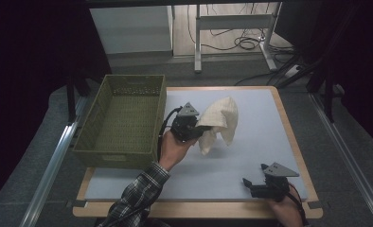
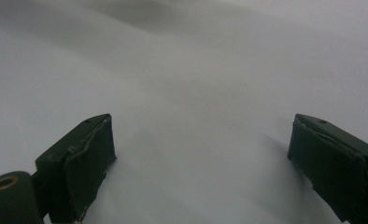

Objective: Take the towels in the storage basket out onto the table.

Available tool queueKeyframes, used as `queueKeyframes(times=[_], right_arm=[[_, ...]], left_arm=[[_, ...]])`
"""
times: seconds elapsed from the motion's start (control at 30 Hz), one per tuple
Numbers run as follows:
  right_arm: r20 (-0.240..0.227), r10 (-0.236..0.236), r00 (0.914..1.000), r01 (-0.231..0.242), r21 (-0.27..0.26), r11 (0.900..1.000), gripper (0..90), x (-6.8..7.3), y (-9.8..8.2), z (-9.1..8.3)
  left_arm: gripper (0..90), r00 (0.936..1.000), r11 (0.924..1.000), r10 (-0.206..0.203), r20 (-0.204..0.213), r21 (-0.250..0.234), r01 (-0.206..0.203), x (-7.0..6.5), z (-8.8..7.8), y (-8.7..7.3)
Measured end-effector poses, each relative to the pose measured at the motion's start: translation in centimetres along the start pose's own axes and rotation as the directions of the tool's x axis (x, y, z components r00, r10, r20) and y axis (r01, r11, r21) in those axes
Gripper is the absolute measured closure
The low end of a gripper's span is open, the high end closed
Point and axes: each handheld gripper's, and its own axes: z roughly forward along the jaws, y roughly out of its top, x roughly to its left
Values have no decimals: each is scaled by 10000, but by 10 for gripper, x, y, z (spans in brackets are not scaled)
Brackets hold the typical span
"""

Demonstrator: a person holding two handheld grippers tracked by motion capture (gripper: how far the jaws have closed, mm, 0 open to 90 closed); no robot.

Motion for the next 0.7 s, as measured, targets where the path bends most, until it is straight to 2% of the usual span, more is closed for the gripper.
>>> queueKeyframes(times=[0.3, 0.6, 0.7], right_arm=[[12, -10, 10000, 10, 6, 10000, 74, 0, 0, 0], [21, -24, 10000, 24, -6, 10000, 74, 0, 0, 0], [25, -25, 10000, 25, -2, 10000, 74, 0, 0, 0]], left_arm=[[803, 9993, 9989, -165, -350, 433, 180, -3, 16, -26], [788, 9973, 9948, -279, -681, 958, 344, 1, 31, -48], [780, 9952, 9923, -175, -960, 1206, 291, 3, 38, -57]])
